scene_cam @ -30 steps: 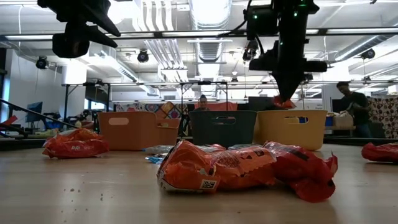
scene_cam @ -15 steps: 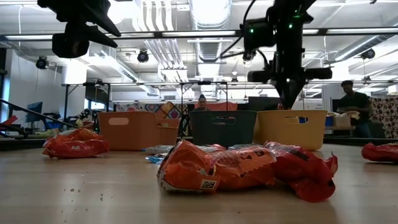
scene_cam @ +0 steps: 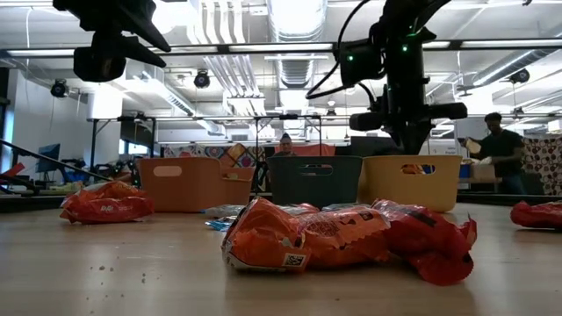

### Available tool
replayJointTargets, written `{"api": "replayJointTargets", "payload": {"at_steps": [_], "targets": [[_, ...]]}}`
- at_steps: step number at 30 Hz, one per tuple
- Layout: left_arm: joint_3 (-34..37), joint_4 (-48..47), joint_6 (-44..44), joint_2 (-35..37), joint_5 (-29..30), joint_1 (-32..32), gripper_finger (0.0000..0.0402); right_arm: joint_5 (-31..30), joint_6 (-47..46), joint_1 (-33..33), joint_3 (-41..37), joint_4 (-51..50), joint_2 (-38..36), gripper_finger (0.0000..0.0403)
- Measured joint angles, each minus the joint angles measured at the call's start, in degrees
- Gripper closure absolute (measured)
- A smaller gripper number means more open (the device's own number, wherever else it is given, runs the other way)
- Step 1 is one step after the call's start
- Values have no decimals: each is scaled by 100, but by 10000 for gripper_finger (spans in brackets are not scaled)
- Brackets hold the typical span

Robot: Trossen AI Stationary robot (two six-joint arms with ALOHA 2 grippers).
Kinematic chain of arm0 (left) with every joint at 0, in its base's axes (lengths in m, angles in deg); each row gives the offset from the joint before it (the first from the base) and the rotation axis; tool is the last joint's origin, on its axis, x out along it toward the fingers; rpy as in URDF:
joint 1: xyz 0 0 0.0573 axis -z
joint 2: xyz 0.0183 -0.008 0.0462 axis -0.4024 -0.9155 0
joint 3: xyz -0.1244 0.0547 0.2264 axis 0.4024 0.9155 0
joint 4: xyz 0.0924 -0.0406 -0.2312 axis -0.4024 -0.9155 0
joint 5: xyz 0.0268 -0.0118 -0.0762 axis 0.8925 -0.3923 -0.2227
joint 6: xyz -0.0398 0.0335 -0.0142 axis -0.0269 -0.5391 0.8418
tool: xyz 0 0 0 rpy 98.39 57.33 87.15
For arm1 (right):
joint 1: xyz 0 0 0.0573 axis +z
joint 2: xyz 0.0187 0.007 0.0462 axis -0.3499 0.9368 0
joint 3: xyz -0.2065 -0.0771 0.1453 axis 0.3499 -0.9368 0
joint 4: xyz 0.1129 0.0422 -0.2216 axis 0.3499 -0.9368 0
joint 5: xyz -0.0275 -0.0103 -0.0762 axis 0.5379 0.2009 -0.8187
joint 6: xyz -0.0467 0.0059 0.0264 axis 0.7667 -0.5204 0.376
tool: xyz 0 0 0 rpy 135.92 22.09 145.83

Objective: Sort candy
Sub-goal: Put the orange chocolate bar into the yellow bin, then put the red chocolate bar into the blue bin

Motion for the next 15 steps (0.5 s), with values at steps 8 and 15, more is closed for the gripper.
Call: {"api": "replayJointTargets", "payload": {"at_steps": [8, 15], "targets": [[-1, -57, 0, 0, -1, 0, 322, 260, 243, 0, 0, -2, -51, 362], [-1, -67, 0, 2, -77, 0, 322, 308, 426, 0, 7, -3, -51, 270]]}}
